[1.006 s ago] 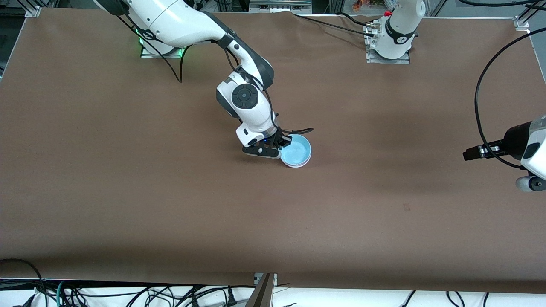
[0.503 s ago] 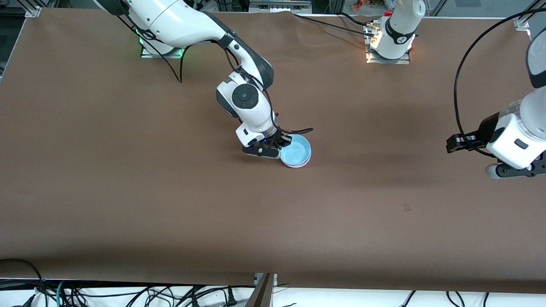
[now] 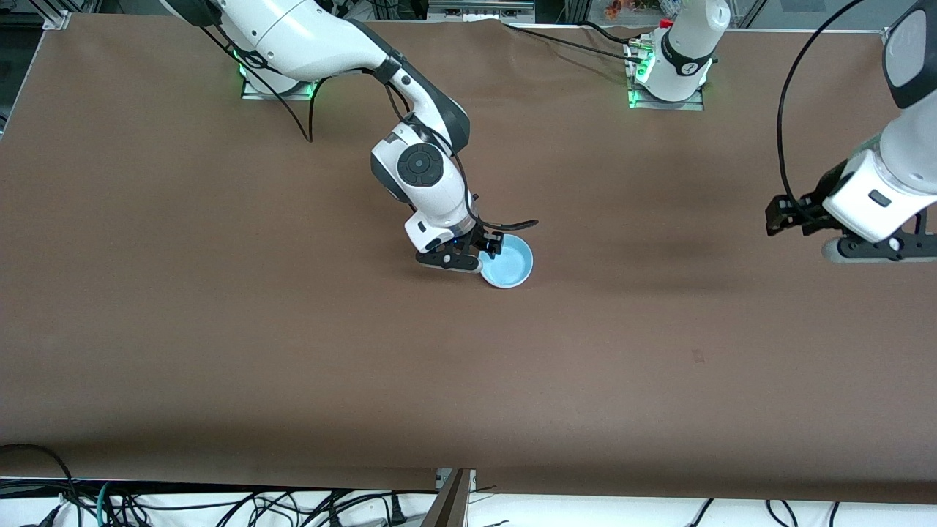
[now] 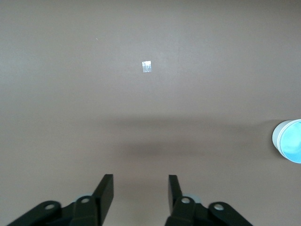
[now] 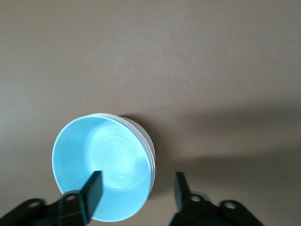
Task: Stack pink and blue bowls on white bowl
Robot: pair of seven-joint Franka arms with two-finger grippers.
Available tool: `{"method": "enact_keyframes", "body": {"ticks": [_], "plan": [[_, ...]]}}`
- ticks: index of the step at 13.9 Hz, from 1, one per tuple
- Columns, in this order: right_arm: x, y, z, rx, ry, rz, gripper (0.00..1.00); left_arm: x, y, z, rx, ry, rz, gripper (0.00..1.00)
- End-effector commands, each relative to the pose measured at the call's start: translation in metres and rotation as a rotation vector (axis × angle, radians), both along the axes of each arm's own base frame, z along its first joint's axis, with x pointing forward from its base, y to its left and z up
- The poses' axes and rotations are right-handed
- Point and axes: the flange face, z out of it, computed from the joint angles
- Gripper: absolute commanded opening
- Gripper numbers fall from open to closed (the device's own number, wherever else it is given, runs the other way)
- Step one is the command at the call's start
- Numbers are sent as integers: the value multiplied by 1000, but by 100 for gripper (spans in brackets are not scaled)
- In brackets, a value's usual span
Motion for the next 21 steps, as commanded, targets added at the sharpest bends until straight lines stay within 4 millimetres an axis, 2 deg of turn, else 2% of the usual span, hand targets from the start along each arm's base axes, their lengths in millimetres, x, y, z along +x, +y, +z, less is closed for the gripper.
{"method": "enact_keyframes", "body": {"ticks": [1, 2, 3, 4, 5, 7, 8, 9, 10, 13, 15, 17, 18, 19, 20, 21], "plan": [[21, -22, 21, -37, 5, -12, 100, -39, 3, -10, -43, -53, -3, 74], [28, -32, 34, -64, 14, 6, 100, -39, 4, -12, -43, -51, -5, 85], [40, -43, 55, -86, 11, 48, 100, -38, 5, -12, -45, -51, -7, 93], [51, -66, 58, -133, 51, 98, 100, -36, 9, -16, -45, -42, -3, 97], [61, -89, 84, -161, 58, 152, 100, -36, 12, -14, -45, -41, 1, 99], [83, -153, 121, -209, 83, 253, 100, -38, 12, -9, -44, -27, -1, 100], [91, -188, 146, -228, 96, 302, 100, -39, 12, -10, -43, -13, -2, 100], [95, -220, 163, -241, 114, 348, 100, -42, 10, -6, -41, -7, -6, 100], [98, -250, 185, -250, 120, 384, 100, -44, 8, 7, -42, -7, -8, 100], [95, -332, 235, -278, 162, 414, 100, -55, 8, 43, -38, 39, -14, 100], [90, -375, 267, -290, 148, 457, 100, -55, 3, 54, -38, 19, -7, 100], [79, -407, 290, -297, 166, 436, 100, -55, -2, 57, -33, 15, -33, 100], [71, -413, 303, -311, 159, 426, 100, -54, -2, 55, -36, 16, -56, 100], [67, -427, 315, -318, 150, 404, 100, -52, -2, 58, -36, 6, -93, 100], [56, -440, 333, -324, 151, 381, 100, -48, -4, 60, -35, 0, -110, 100], [45, -454, 359, -329, 118, 348, 100, -40, -4, 56, -35, 4, -101, 100]]}}
